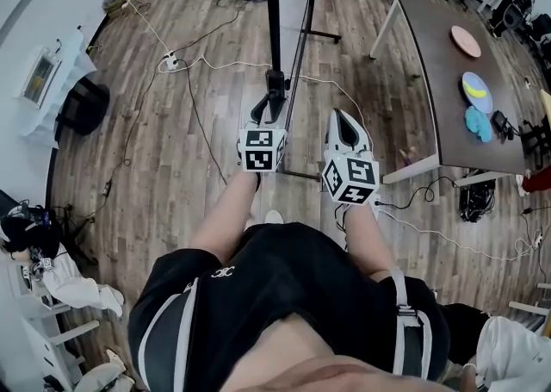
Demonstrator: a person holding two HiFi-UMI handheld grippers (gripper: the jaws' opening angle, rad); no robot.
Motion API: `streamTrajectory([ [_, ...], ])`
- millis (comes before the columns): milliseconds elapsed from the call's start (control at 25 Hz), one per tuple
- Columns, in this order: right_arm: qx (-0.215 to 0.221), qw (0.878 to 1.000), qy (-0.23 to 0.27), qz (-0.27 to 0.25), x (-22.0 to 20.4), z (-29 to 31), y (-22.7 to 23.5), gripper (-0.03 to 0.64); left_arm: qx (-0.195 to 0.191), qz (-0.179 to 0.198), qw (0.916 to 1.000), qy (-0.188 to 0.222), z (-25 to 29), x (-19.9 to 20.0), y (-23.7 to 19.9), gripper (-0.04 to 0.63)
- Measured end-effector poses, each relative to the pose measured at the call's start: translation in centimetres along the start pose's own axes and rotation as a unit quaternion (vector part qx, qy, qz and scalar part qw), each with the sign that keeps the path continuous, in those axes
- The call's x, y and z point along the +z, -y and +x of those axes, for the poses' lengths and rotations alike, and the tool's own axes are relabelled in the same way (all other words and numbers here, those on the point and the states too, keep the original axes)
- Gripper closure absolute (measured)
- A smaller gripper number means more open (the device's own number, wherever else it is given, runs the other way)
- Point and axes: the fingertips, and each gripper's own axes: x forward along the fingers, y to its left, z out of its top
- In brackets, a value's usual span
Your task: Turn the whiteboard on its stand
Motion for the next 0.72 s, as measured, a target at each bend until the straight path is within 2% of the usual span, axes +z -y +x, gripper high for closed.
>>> streamTrajectory([
  [120,0.008,1.0,0.018,0.007,0.8,-0.5,-0.1,0.612,0.009,-0.001,0.9999,0.005,-1.5,0.7,0.0,0.42],
  [280,0.014,0.999,0.034,0.008,1.7,-1.3,-0.4,0.612,0.038,0.019,0.997,0.064,-5.1,3.4,0.3,0.45],
  [400,0.016,0.999,0.052,0.004,2.6,-2.0,-0.7,0.612,0.053,0.016,0.9942,0.092,-7.6,5.5,0.6,0.514],
  [560,0.012,0.997,0.075,-0.011,3.7,-2.9,-1.3,0.612,0.053,0.022,0.9935,0.099,-9.7,7.5,1.7,0.572],
  [720,0.013,0.997,0.077,-0.029,3.6,-3.7,-2.2,0.612,0.043,0.037,0.9929,0.105,-11.0,7.8,3.0,0.584],
])
